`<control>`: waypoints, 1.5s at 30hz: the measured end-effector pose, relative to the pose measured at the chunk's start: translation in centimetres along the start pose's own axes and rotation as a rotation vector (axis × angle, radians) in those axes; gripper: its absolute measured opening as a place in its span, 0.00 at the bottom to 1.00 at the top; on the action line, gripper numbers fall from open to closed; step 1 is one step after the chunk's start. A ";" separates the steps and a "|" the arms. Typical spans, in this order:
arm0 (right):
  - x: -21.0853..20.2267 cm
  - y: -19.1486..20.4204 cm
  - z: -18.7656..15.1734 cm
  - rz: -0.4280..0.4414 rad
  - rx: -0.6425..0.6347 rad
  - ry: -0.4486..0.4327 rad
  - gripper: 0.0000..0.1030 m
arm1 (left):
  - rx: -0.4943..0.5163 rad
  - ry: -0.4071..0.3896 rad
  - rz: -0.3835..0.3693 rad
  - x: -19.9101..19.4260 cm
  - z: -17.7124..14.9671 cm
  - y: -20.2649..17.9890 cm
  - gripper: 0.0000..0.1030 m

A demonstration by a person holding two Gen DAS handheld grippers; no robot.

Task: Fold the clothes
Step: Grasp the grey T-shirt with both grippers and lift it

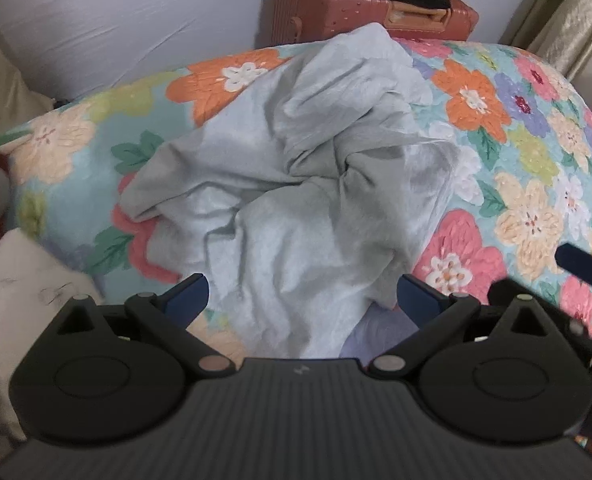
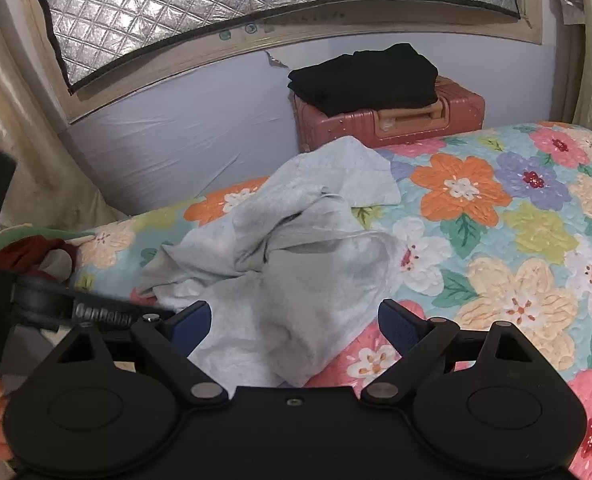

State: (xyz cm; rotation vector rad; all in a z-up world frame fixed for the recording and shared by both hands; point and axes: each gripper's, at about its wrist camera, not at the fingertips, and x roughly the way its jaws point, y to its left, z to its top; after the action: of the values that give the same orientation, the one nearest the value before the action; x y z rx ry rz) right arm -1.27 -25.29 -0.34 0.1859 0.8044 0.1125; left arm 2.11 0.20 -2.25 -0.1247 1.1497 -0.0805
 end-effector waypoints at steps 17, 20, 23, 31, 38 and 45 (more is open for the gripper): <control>8.8 -7.9 -4.1 0.186 0.671 0.152 0.93 | -0.215 -0.056 -0.149 7.6 4.7 13.1 0.93; 10.5 -8.3 -6.3 0.196 0.801 0.131 0.93 | -0.301 -0.054 -0.182 9.1 4.5 14.4 0.93; 11.8 -8.5 -7.5 0.221 0.900 0.102 0.93 | -0.347 -0.108 -0.182 10.0 5.2 14.9 0.94; 17.2 -6.4 -5.5 0.217 0.882 0.037 0.95 | -0.333 -0.086 -0.171 13.9 8.8 12.9 1.00; 19.3 -7.2 -3.9 0.231 0.885 0.040 0.95 | -0.292 0.012 -0.187 16.8 8.5 10.0 0.92; 19.3 -7.3 -4.2 0.234 0.913 0.012 0.71 | -0.414 0.053 -0.373 17.3 7.9 10.3 0.59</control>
State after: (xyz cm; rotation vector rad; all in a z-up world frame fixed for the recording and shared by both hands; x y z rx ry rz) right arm 9.22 -28.65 -18.27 1.1433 0.7971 -0.0420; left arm 16.40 8.68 -16.19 -0.7080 1.1730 -0.1764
